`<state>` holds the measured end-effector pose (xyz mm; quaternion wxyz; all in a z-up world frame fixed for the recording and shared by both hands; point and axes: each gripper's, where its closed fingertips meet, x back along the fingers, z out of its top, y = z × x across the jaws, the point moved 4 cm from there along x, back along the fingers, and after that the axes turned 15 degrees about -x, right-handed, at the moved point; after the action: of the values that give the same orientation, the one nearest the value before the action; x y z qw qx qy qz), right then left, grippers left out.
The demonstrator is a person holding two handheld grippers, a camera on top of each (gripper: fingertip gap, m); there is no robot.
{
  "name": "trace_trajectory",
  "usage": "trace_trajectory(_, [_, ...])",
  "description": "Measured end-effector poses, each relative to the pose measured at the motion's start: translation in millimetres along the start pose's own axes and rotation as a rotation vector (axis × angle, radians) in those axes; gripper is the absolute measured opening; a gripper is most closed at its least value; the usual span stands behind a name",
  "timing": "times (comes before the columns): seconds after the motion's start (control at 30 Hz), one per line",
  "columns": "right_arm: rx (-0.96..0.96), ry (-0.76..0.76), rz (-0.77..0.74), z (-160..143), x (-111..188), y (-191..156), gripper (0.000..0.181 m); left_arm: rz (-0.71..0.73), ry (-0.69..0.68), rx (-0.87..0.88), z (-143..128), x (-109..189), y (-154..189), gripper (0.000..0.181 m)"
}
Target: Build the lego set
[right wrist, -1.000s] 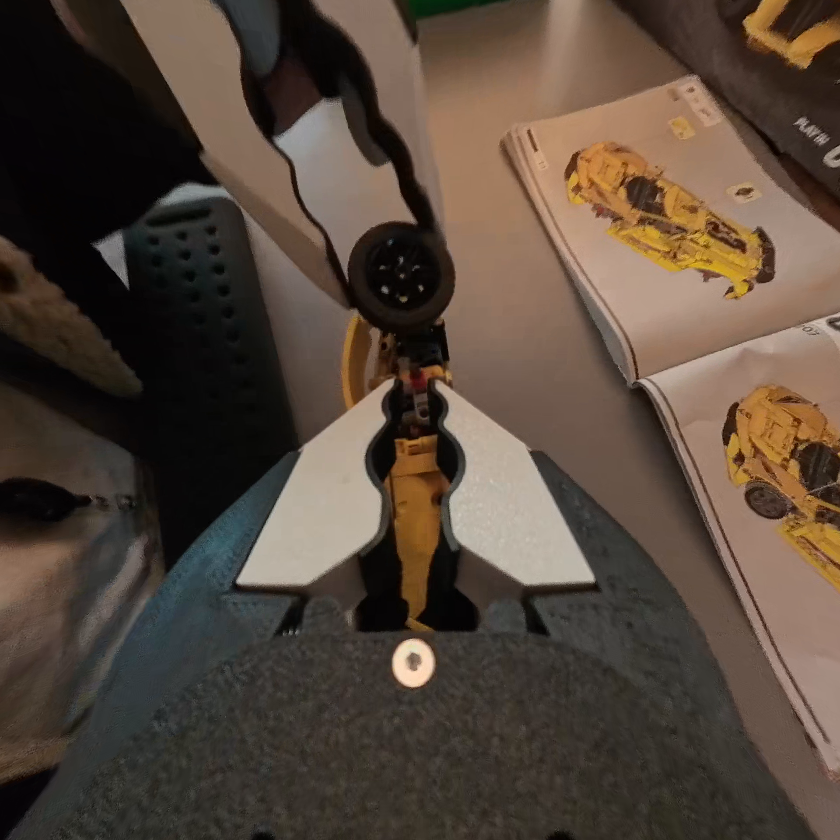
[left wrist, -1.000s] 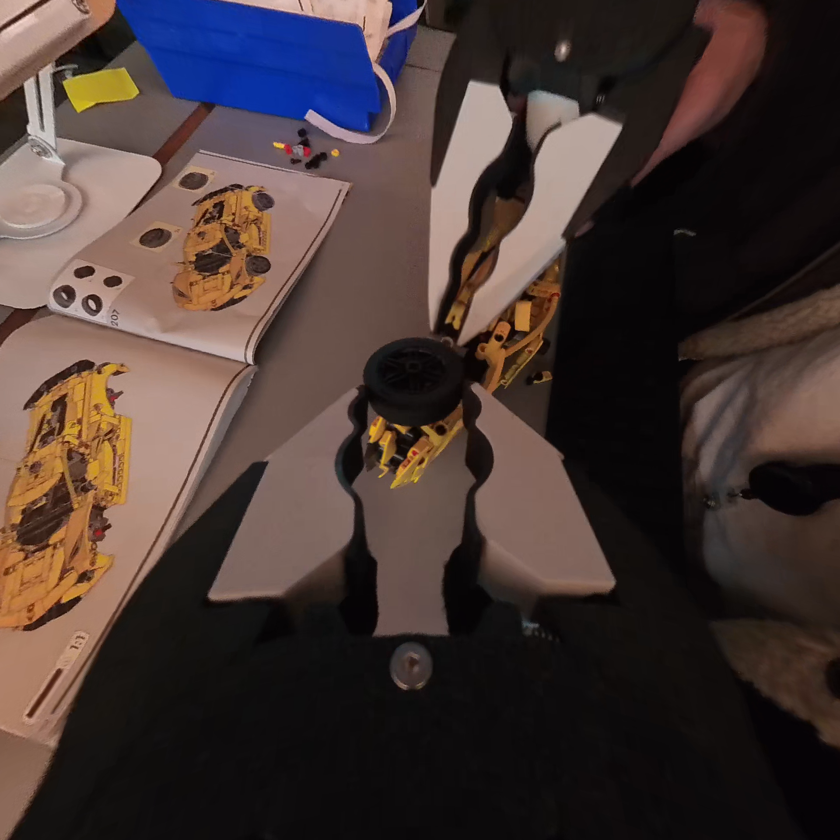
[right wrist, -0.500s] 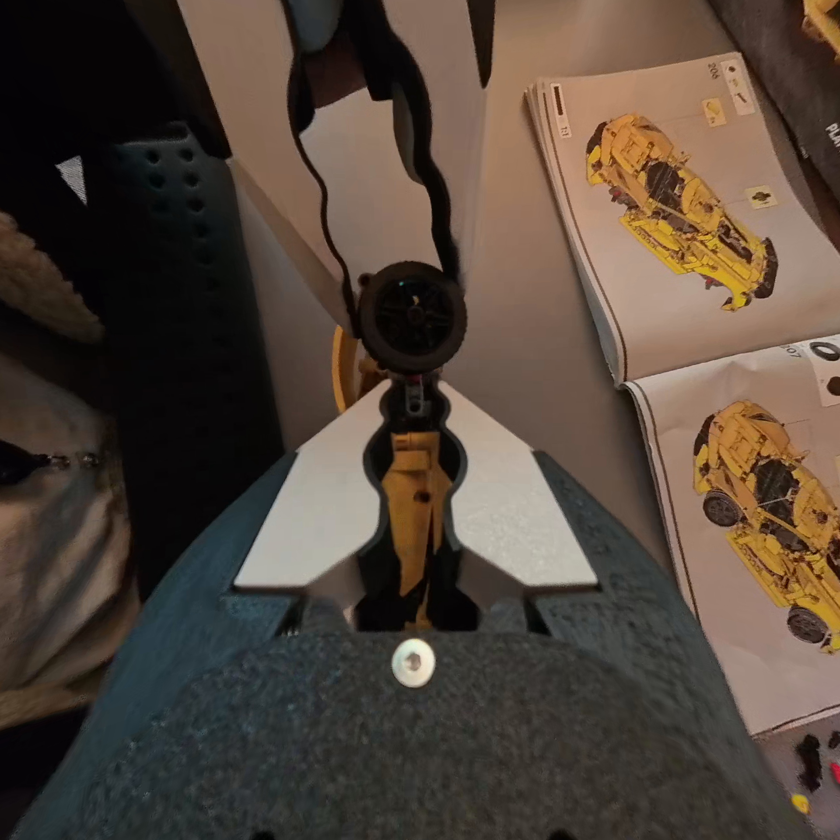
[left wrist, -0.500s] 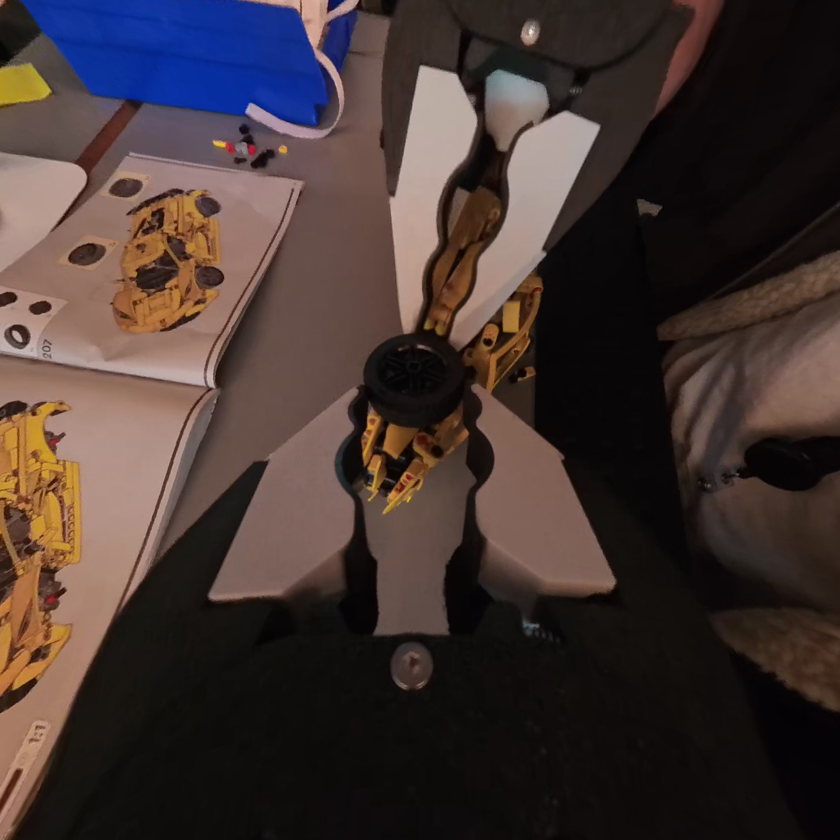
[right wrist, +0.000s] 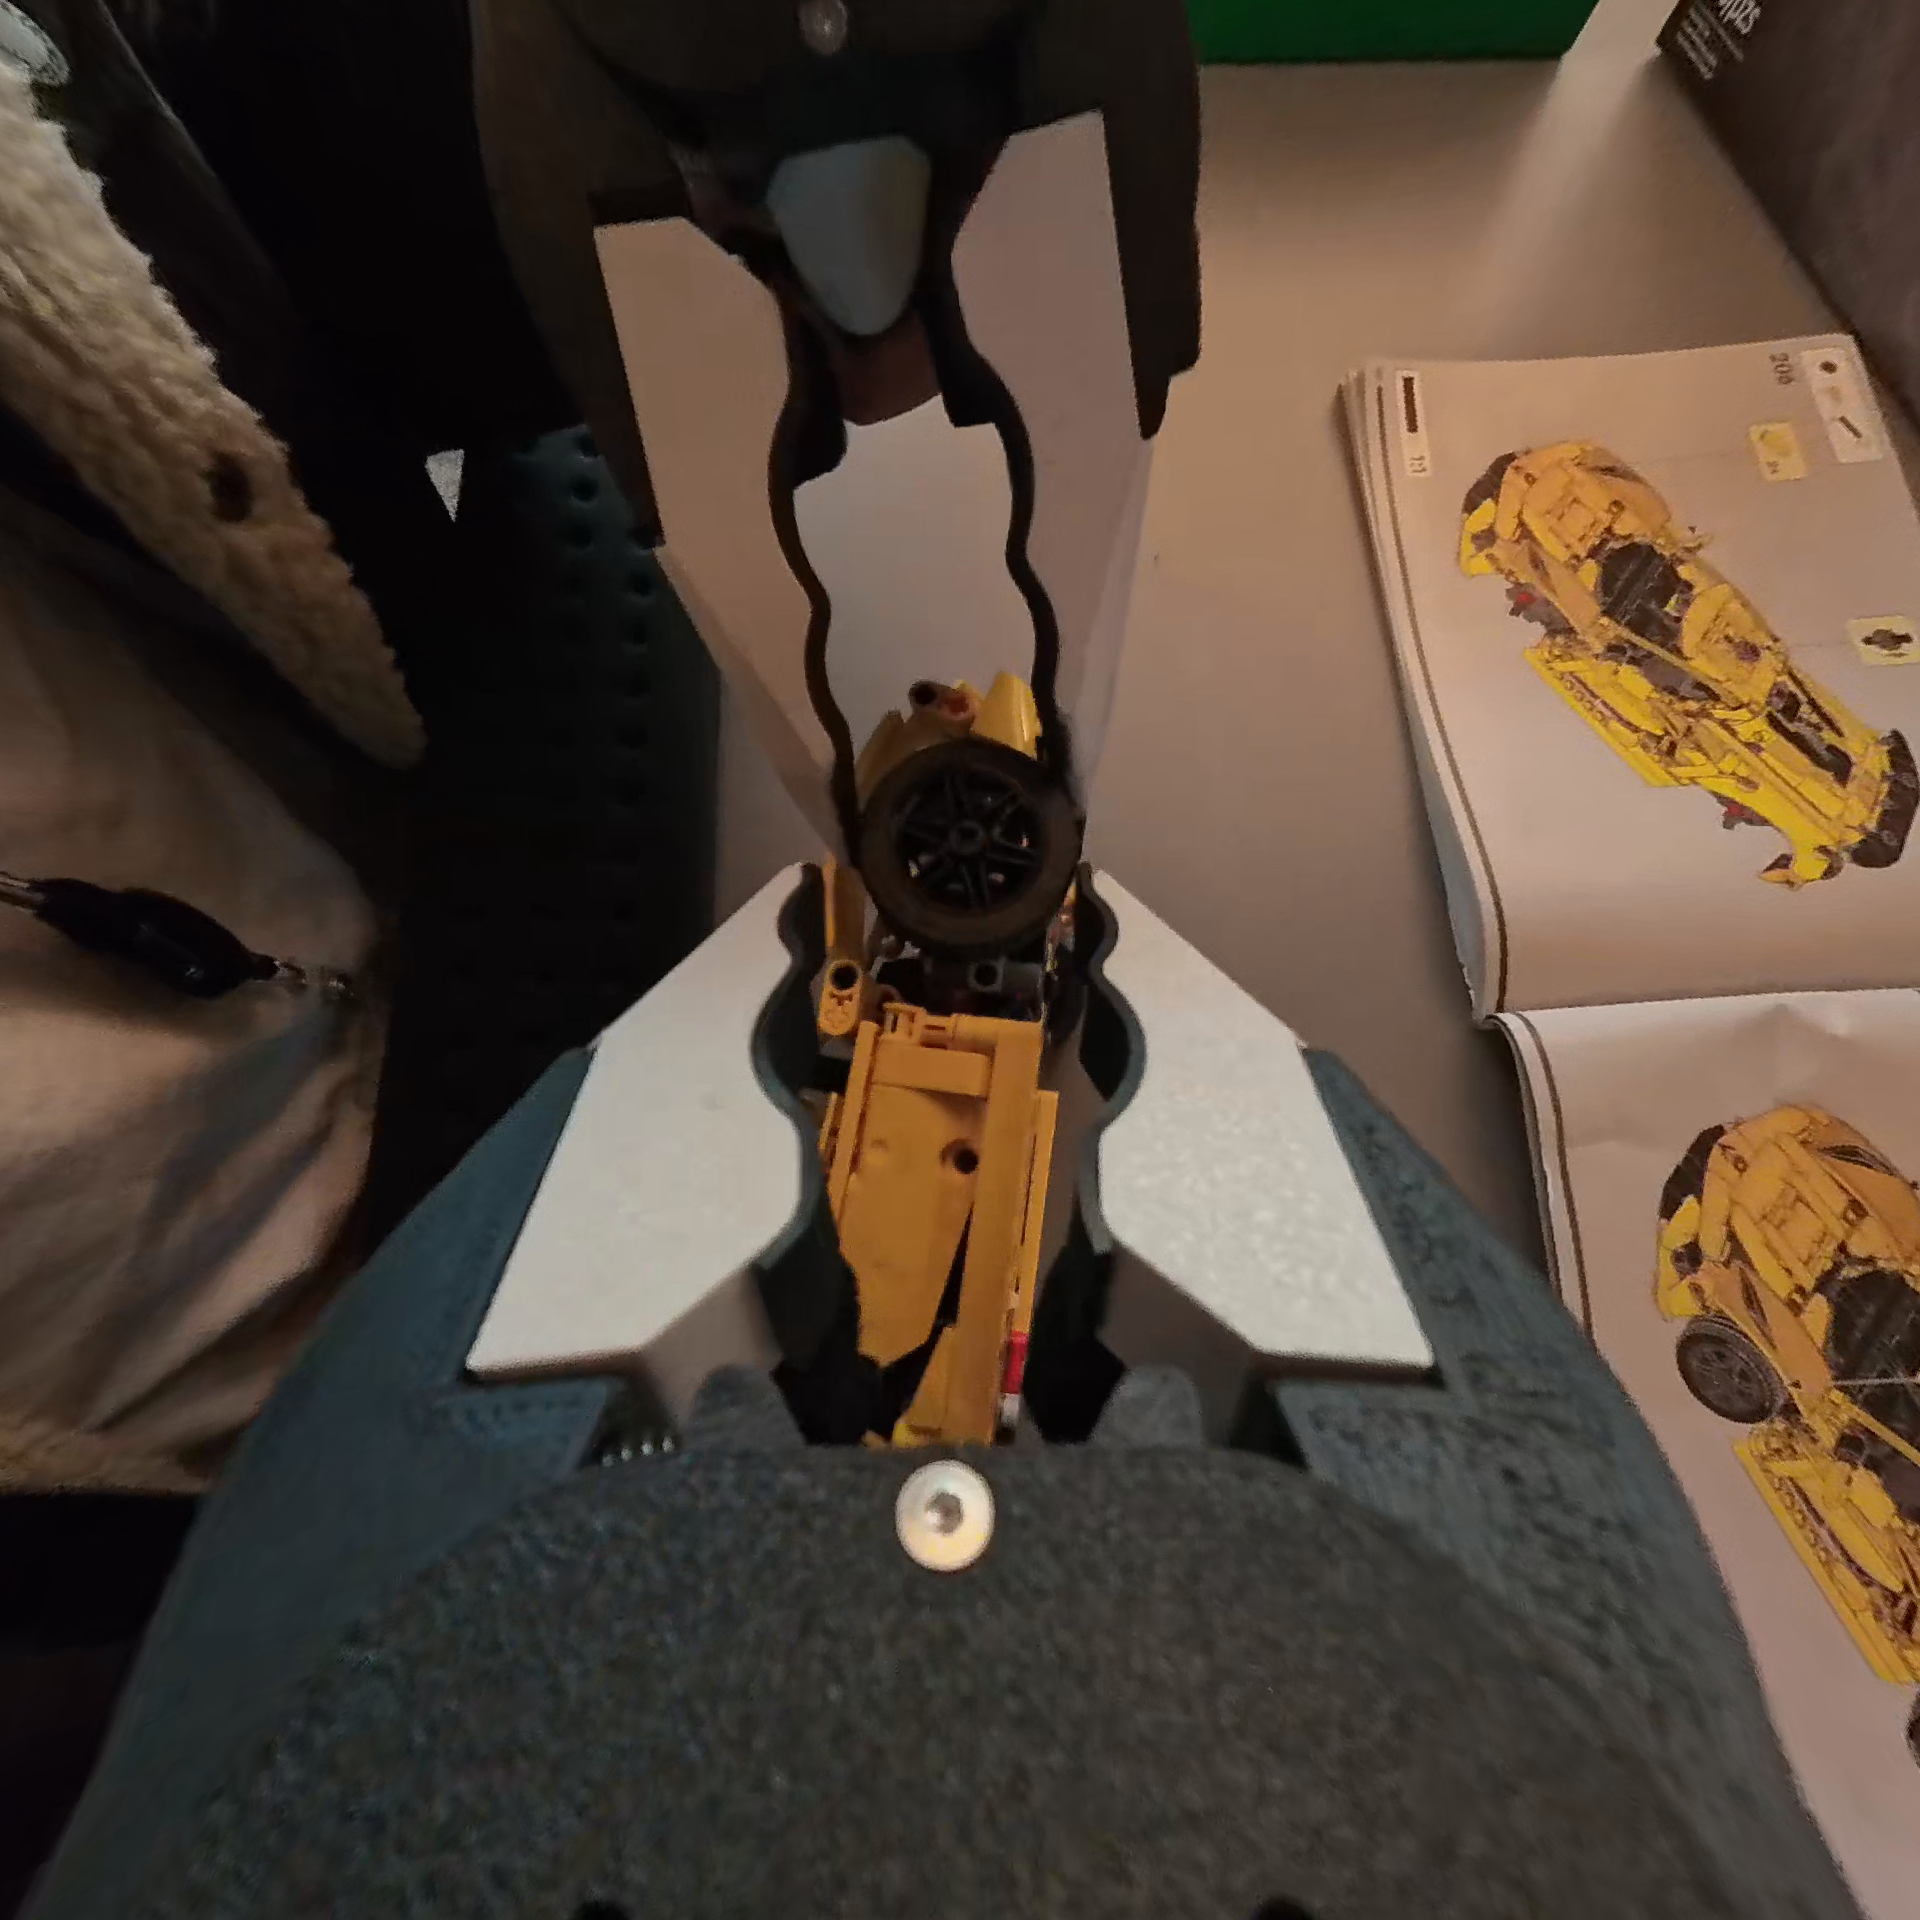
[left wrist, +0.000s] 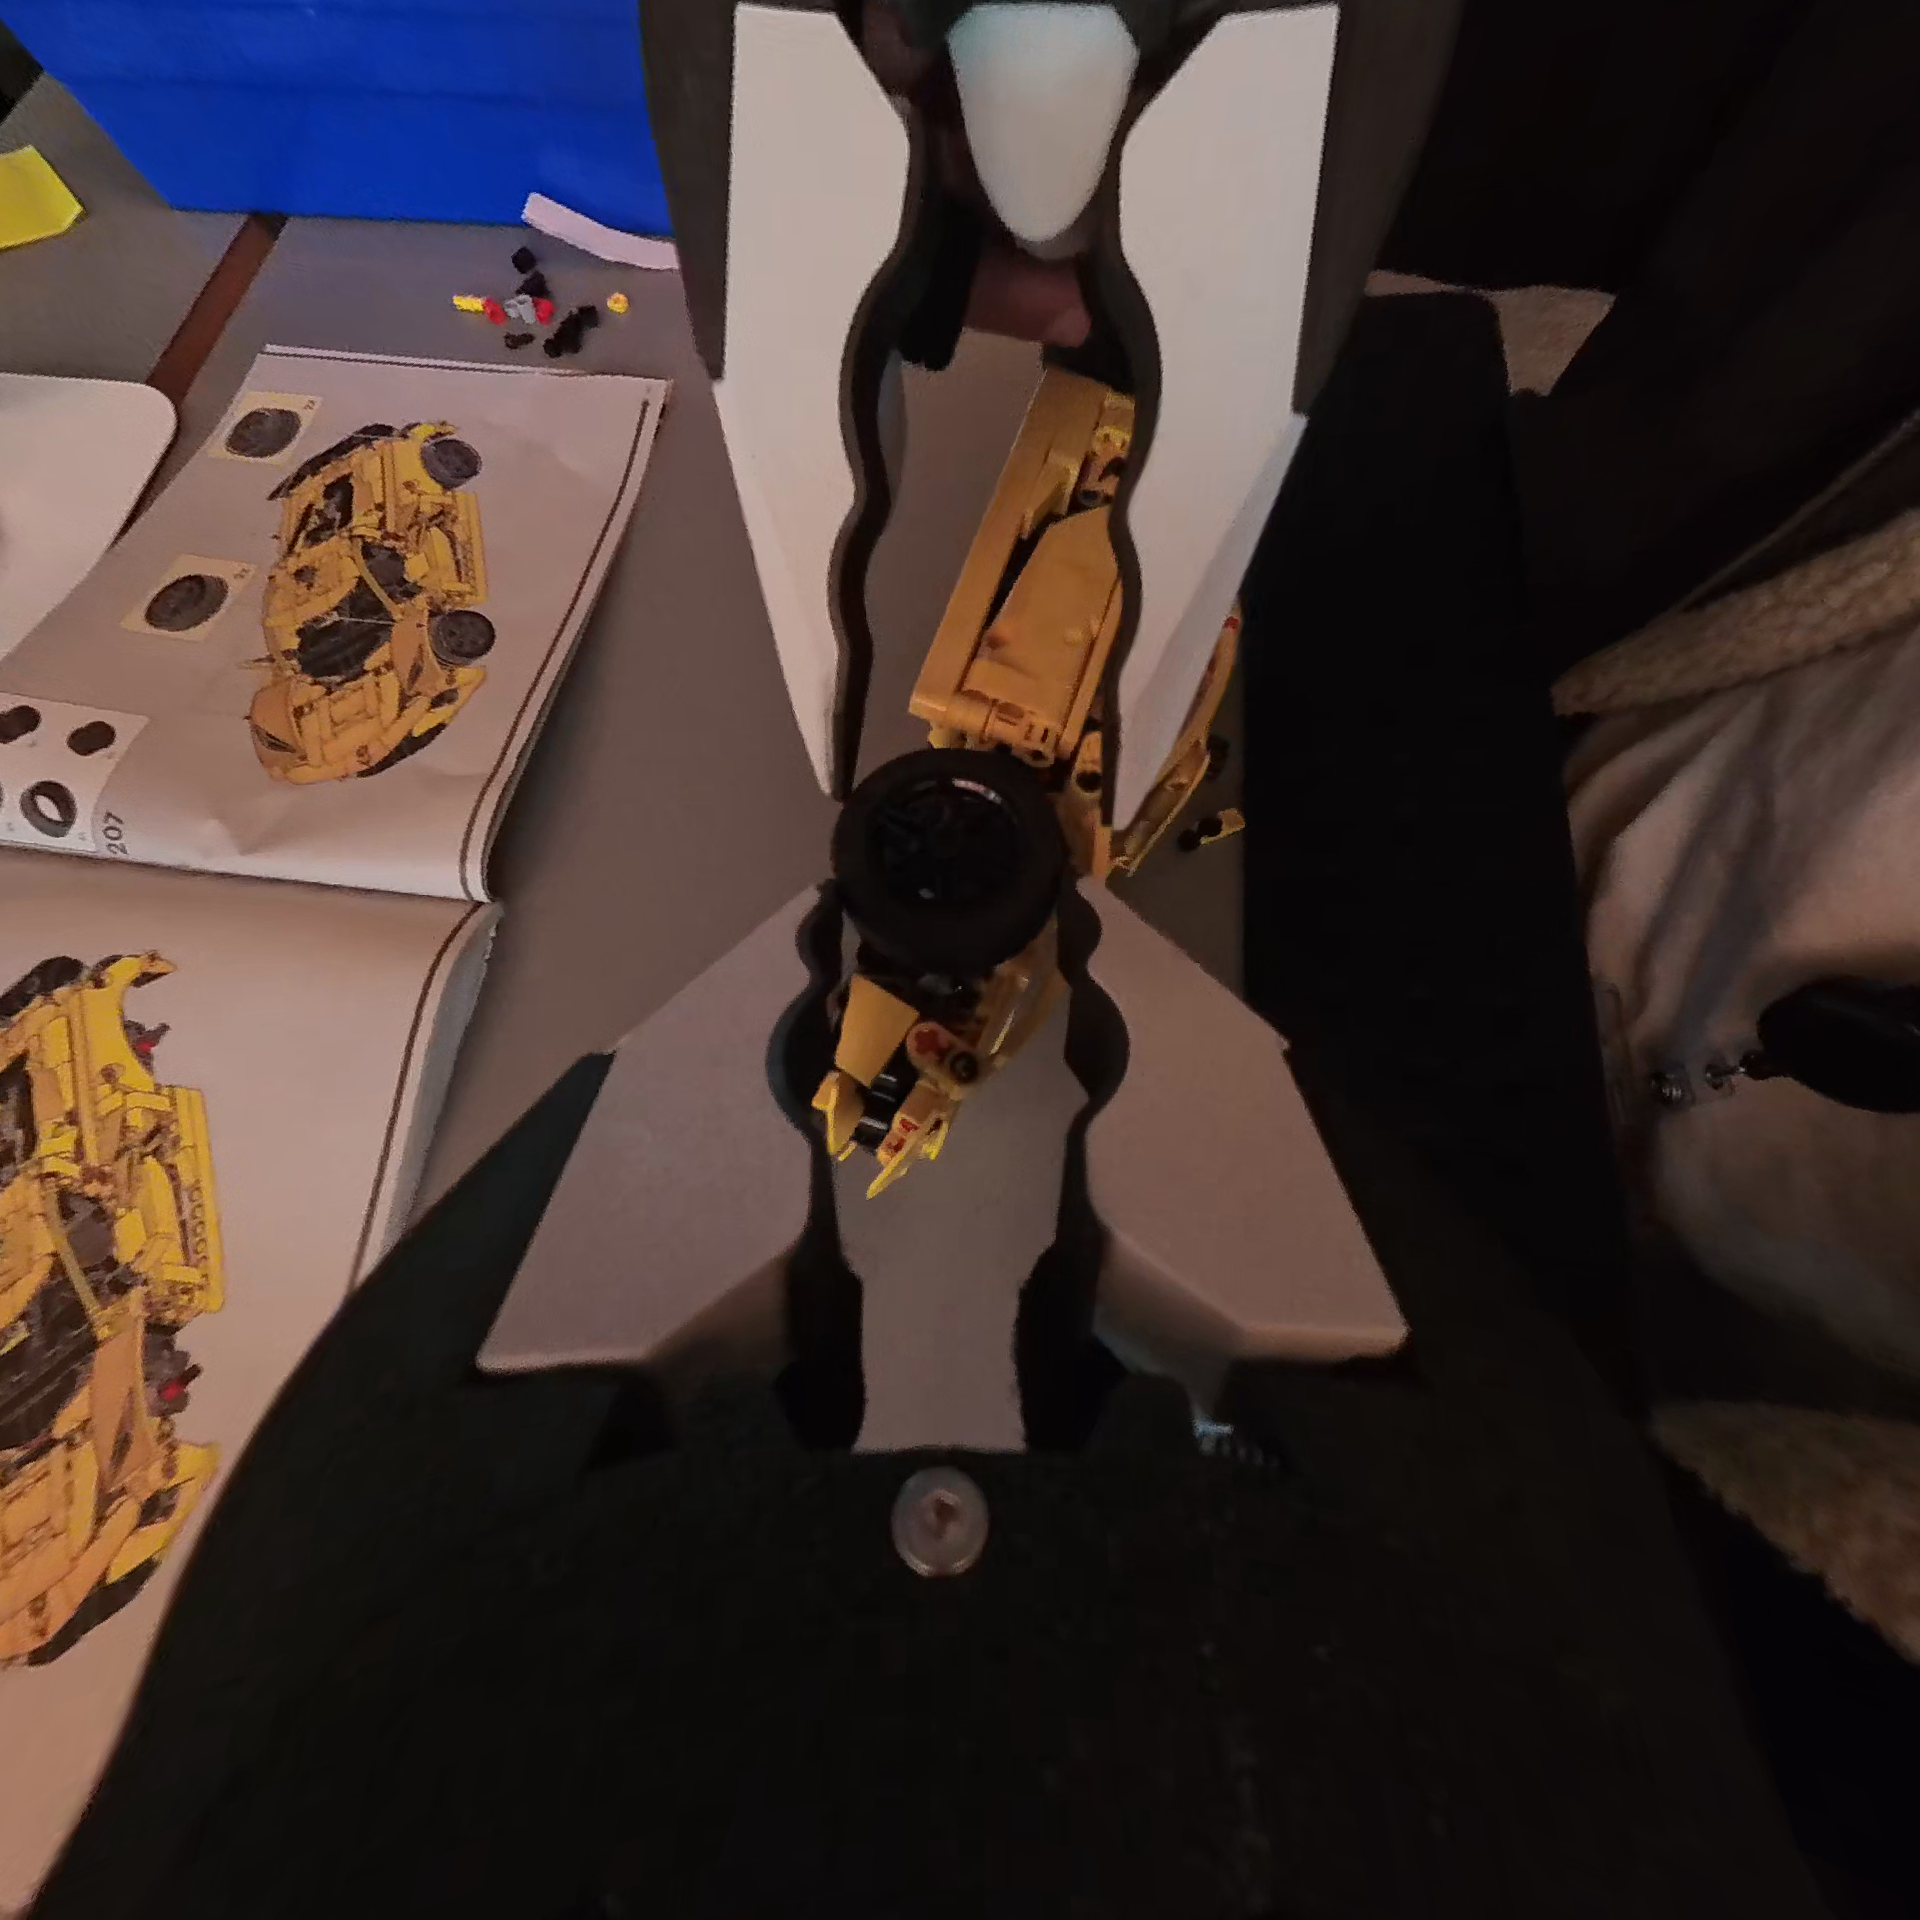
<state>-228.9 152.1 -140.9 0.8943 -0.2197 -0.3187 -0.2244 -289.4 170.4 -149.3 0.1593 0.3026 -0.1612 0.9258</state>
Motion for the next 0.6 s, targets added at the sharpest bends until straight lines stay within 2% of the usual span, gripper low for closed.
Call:
trace_trajectory(0.17, [0.011, 0.008, -0.056, -1.0, 1.5, 4.8, 0.044, 0.043, -0.021, -0.051, 1.2, -0.9, -4.4, 0.042])
trace_trajectory(0.37, [0.045, -0.029, -0.109, -4.0, 2.7, 2.3, 0.040, 0.020, 0.011, -0.038, 6.7, -0.3, -1.6, 0.042])
trace_trajectory(0.6, [0.046, -0.073, -0.138, -9.5, 1.9, 3.2, 0.040, 0.006, -0.016, -0.038, 5.0, -8.0, -0.5, 0.042])
